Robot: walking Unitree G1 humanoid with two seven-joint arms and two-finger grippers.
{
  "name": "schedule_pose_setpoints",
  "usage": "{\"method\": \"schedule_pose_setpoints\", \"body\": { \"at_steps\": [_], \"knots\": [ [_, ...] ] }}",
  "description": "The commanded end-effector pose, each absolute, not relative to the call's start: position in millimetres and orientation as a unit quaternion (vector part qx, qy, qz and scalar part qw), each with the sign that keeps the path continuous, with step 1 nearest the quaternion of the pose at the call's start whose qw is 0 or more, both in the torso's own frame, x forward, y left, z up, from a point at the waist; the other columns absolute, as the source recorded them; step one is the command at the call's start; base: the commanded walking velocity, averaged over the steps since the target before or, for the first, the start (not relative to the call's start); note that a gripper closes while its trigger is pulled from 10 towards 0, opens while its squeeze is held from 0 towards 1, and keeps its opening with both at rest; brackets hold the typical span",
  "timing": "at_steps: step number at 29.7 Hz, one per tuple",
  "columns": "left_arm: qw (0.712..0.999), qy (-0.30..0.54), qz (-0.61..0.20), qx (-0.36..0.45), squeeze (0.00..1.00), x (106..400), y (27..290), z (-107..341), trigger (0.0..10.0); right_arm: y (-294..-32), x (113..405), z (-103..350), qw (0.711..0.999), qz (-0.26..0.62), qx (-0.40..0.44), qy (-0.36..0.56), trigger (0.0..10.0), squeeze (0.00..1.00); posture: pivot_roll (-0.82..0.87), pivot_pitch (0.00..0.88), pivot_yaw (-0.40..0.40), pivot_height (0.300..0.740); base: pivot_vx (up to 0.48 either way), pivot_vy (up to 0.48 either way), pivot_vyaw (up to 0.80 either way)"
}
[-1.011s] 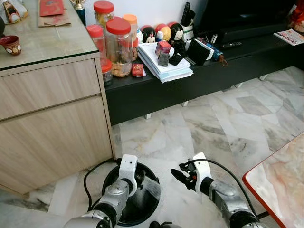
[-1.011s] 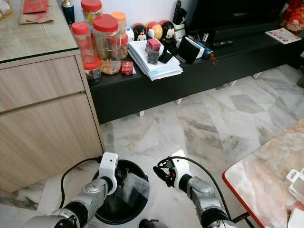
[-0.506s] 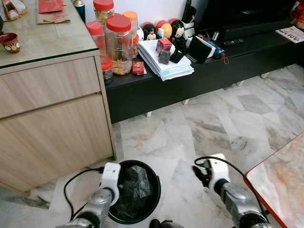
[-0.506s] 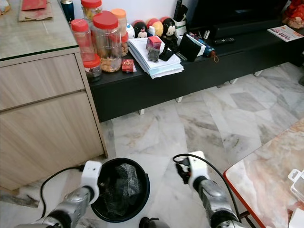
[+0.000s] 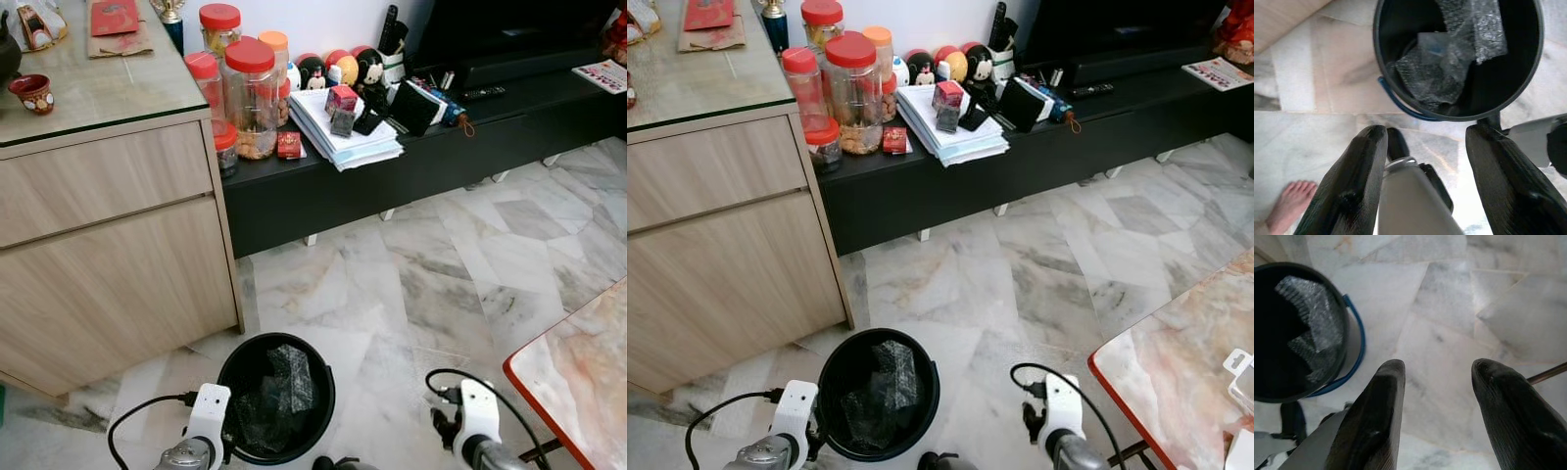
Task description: Picking trash to rubbish bin
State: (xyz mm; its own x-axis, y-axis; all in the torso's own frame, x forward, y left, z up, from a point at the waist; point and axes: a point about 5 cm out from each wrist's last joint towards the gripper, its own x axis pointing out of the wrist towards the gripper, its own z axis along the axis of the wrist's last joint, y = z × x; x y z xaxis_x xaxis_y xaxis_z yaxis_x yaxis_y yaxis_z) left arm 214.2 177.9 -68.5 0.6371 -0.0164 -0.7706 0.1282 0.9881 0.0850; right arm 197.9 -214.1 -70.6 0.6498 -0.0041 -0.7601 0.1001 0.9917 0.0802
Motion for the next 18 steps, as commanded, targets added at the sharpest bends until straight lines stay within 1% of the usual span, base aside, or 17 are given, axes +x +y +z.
{"method": "schedule_pose_setpoints", "body": {
  "at_steps": [1, 8, 18],
  "knots": [
    [0.892, 0.444, -0.038, 0.072, 0.00, 203.9, 179.6, -74.6, 10.0, -215.5, 189.4, -75.2, 0.898, -0.044, 0.066, 0.432, 10.0, 0.00, 0.01, 0.080, -0.115, 0.740, 0.000, 0.000, 0.00],
    [0.894, 0.440, -0.025, 0.080, 0.00, 205.0, 185.4, -73.3, 10.0, -214.2, 191.0, -75.2, 0.896, -0.049, 0.064, 0.436, 10.0, 0.00, 0.01, 0.063, -0.112, 0.740, 0.000, 0.000, 0.00],
    [0.895, 0.439, -0.025, 0.078, 0.00, 205.0, 186.3, -73.0, 10.0, -217.6, 192.1, -74.1, 0.896, -0.059, 0.063, 0.436, 10.0, 0.00, 0.01, 0.047, -0.110, 0.740, 0.000, 0.000, 0.00]
  ]
}}
